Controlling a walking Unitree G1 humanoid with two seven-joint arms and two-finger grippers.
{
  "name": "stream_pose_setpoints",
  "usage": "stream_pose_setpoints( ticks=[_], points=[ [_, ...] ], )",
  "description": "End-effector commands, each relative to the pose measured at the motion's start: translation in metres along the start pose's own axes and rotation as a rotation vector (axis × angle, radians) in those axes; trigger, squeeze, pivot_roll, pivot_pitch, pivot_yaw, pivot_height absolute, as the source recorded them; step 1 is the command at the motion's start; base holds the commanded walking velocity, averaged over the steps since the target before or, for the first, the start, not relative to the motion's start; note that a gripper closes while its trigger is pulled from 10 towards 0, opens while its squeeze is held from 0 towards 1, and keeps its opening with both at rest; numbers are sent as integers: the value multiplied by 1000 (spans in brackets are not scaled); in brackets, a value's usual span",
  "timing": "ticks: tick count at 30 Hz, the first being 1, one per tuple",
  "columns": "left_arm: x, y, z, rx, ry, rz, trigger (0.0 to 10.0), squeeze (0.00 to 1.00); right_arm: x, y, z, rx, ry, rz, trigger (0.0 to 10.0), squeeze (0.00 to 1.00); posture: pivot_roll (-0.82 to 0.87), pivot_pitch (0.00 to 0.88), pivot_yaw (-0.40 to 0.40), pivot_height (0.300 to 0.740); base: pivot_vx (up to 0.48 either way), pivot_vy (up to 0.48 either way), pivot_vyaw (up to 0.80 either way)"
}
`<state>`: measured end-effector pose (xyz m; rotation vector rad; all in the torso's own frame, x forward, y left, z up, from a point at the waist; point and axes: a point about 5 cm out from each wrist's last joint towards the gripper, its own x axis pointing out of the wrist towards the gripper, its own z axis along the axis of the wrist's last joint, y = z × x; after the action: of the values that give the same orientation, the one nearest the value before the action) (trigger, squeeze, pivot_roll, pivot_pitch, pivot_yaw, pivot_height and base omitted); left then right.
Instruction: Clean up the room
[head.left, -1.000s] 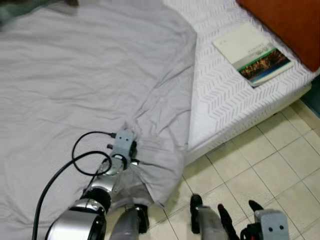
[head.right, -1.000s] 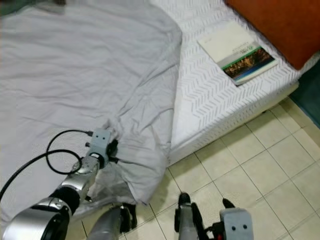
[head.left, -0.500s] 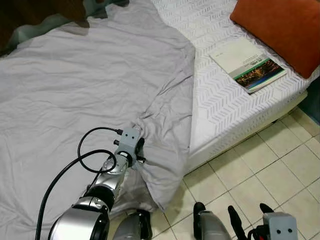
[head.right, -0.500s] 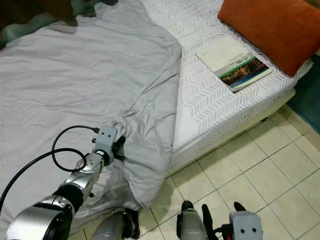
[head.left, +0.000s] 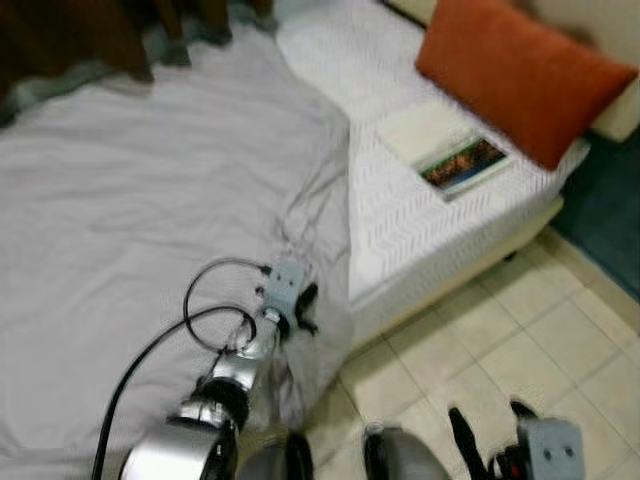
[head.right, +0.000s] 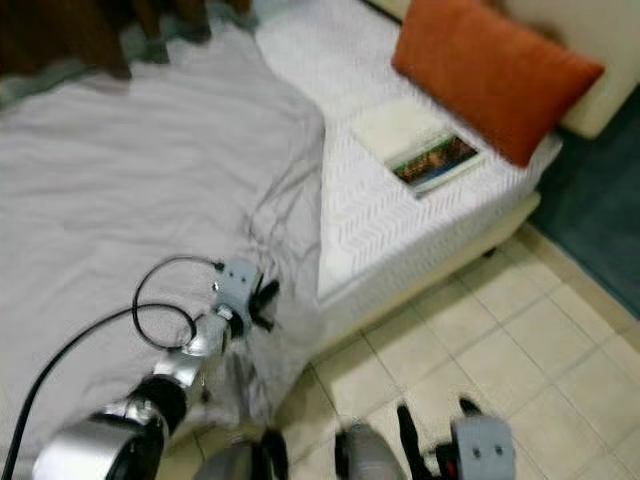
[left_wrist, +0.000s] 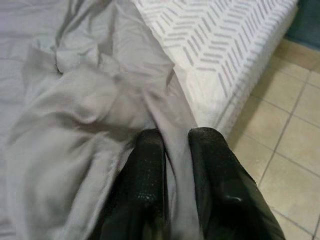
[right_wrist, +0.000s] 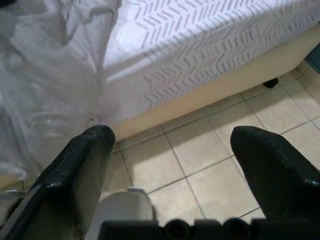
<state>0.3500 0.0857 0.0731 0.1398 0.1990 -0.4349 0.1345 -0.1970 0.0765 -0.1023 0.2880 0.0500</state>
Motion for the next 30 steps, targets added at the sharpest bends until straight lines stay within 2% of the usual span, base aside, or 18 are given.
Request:
stream_pose_setpoints(
  ticks=[1,5,7,8,10,11,12,13,14,15,17,18,19,22,27,30],
  points=[
    [1,-12,-5,15,37,-32,10000,0,-4,-1,-4,-4,26,7,10000,0,-380,278,82,740,0,-458,0],
    [5,-22,0,7,31,-63,10000,0,-5,-1,-5,-7,30,14,10000,0,-380,282,77,740,0,-458,0],
    [8,-33,2,5,29,-101,10000,0,-6,-1,-5,-9,33,18,10000,0,-383,285,74,740,0,-458,0],
    [10,-48,2,9,28,-146,10000,0,-7,-1,-5,-11,36,23,10000,0,-386,287,75,740,0,-458,0],
    [10,-52,3,11,28,-156,10000,0,-7,0,-5,-11,37,24,10000,0,-386,287,75,740,0,-458,0],
    [11,-66,2,13,34,-197,10000,0,-8,0,-5,-12,37,25,10000,0,-387,290,76,740,0,-458,0],
    [11,-66,2,13,34,-197,10000,0,-8,0,-5,-12,37,25,10000,0,-387,290,76,740,0,-458,0],
    [10,-84,-1,28,60,-251,10000,0,-7,0,-5,-12,39,28,10000,0,-386,290,76,740,0,-454,0],
    [10,-94,-4,49,79,-277,10000,0,-8,1,-5,-13,41,31,10000,0,-389,295,76,740,0,0,0],
    [10,-94,-4,49,79,-277,10000,0,-8,1,-5,-13,41,31,10000,0,-389,295,76,740,0,0,0],
    [8,-112,-6,88,101,-336,10000,0,-9,2,-6,-15,44,37,10000,0,-390,298,75,740,0,0,0],
    [8,-112,-6,88,101,-336,10000,0,-9,2,-6,-15,44,37,10000,0,-390,298,75,740,0,0,0],
    [5,-134,-7,106,106,-430,10000,0,-10,3,-7,-16,48,40,10000,0,-391,301,79,740,0,0,0],
    [0,-157,-7,106,104,-524,10000,0,-12,4,-8,-16,54,42,10000,0,-393,300,81,740,0,0,0],
    [-4,-179,-3,100,87,-582,10000,0,-13,4,-8,-16,58,43,10000,0,-394,299,85,740,0,0,0],
    [-4,-188,2,100,78,-584,10000,0,-13,6,-9,-17,60,47,10000,0,-397,299,85,740,0,0,0]
  ],
)
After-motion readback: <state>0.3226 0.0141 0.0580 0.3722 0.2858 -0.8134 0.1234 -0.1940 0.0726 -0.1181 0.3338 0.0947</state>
